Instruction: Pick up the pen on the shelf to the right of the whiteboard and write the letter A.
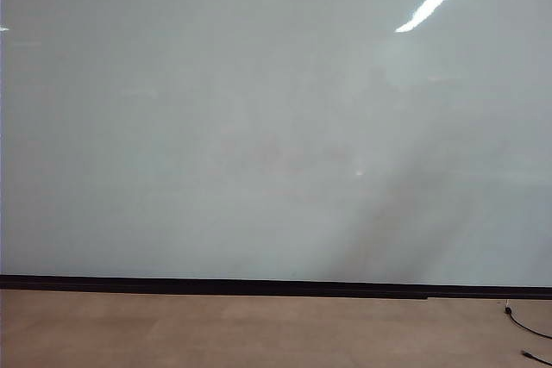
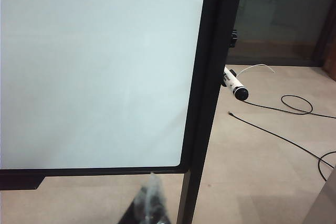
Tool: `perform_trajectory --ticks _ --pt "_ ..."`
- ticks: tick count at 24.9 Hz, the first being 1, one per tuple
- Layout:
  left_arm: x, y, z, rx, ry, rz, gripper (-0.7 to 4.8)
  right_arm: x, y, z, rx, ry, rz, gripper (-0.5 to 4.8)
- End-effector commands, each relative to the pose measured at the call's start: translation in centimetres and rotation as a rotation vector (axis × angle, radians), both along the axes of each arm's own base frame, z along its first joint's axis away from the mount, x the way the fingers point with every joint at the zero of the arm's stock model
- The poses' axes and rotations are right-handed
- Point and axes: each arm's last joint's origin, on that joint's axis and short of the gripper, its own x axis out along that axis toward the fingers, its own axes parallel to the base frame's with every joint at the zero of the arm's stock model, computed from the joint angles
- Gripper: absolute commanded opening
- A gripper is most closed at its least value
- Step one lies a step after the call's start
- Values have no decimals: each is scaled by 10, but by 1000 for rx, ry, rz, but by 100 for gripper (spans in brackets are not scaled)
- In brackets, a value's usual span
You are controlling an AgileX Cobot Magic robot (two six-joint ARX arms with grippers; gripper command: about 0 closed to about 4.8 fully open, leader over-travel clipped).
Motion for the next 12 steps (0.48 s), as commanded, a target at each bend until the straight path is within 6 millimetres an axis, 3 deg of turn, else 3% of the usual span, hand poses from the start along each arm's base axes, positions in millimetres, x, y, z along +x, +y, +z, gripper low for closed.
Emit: perform_trajectory --ticks 1,12 --pt "0 0 1 4 -9 -1 -4 0 0 3 -2 -20 2 -5" --pt "0 0 1 4 -9 -1 -4 0 0 2 -2 -13 -14 -6"
